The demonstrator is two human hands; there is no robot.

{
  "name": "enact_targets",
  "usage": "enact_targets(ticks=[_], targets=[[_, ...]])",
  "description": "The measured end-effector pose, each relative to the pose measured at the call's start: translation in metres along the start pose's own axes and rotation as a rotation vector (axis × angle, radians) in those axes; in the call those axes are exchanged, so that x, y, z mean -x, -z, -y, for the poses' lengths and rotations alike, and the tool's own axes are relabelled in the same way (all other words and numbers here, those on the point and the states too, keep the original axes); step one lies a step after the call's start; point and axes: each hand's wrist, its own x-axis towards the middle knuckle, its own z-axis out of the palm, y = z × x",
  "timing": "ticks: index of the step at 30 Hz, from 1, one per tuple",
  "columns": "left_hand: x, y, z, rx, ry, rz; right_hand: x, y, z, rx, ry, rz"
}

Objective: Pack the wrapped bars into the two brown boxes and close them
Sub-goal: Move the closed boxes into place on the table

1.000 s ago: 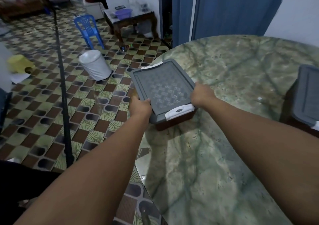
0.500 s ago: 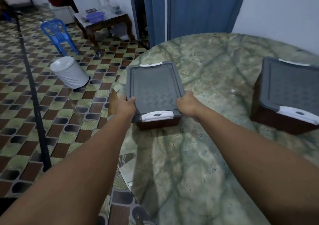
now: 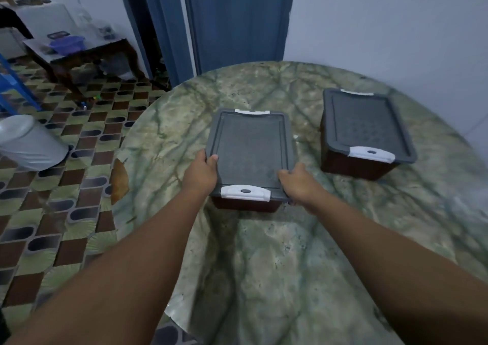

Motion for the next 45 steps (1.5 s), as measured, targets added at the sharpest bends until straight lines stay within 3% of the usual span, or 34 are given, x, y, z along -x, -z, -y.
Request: enact_targets(ticks=[12, 28, 45], targets=[[-0.011, -0.025, -0.015, -0.098, -0.002, -0.075, -0.006, 0.010, -0.003, 0.036, 0.002, -0.092], [-0.089, -0.049, -0.044, -0.237, -0.067, -0.066, -0.082, 0.018, 0.014, 0.079, 0.009, -0.099], [-0.153, -0.073, -0.072, -0.236, -0.070, -0.084, -0.149, 0.025, 0.030, 0.028, 0.006, -0.135]])
